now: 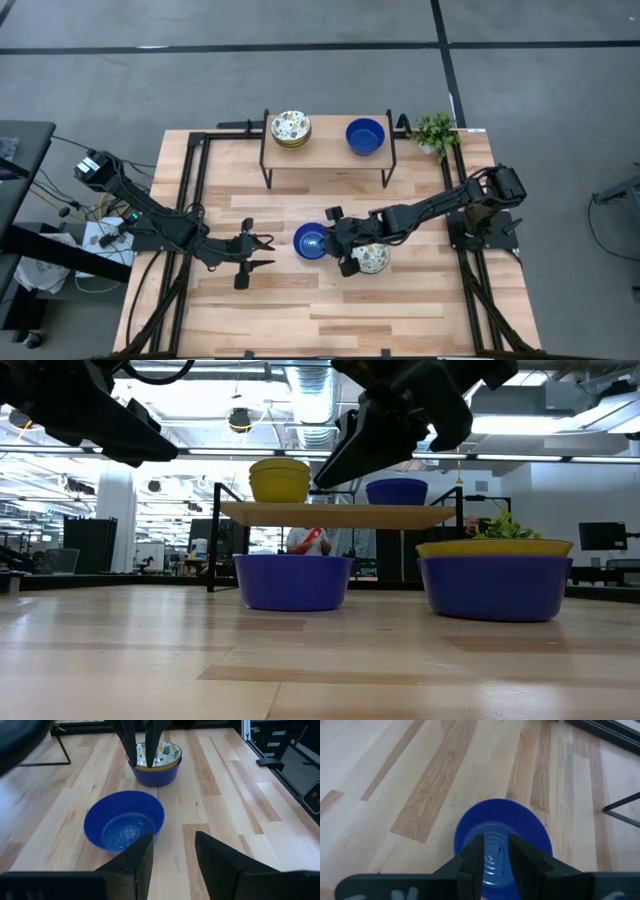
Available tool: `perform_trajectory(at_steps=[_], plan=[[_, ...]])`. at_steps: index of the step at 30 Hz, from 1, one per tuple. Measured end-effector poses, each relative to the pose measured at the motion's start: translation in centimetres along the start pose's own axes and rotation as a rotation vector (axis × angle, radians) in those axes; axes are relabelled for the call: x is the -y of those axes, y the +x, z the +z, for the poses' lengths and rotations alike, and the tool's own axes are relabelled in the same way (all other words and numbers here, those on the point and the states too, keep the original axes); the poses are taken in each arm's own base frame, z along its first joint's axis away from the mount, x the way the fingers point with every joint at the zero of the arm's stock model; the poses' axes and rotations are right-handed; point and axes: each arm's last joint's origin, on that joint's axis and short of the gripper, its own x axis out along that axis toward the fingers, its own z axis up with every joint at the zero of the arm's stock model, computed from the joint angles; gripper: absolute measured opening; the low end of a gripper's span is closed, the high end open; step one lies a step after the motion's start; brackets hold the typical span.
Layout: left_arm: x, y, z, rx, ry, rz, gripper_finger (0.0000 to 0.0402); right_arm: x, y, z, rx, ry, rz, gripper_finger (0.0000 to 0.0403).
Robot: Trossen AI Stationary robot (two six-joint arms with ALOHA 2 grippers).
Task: Pick & Place Mini bowls
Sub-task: Stack the blue bowl on top of the blue bowl on the shelf
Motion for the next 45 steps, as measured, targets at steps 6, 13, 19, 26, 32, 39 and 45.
perform_trajectory(at_steps=[6,13,19,26,32,39,45], plan=[[0.0,0.0,0.2,0.022,0.002,0.008,0.0145,-0.2,0.0,0.1,0.003,-0.004,0.005,0.0079],[0.0,0.0,0.3,0.027,-0.009,0.019,0.0145,-0.1,0.0,0.3,0.030,-0.009,-0.002,0.0079],[0.0,0.0,0.3,0.029,-0.019,0.021,0.0145,-0.1,0.0,0.4,0.043,-0.007,-0.005,0.0079],[0.0,0.0,0.3,0.030,-0.018,0.021,0.0145,-0.4,-0.1,0.5,0.047,-0.013,0.002,0.0079],[0.0,0.0,0.3,0.030,-0.018,0.021,0.0145,-0.6,-0.1,0.6,0.049,-0.017,0.006,0.0079],[0.0,0.0,0.3,0.031,-0.017,0.021,0.0145,-0.3,0.0,0.3,0.029,-0.023,0.005,0.0079],[0.0,0.0,0.3,0.031,-0.017,0.021,0.0145,-1.2,1.1,-0.6,-0.019,-0.053,0.096,0.0079]])
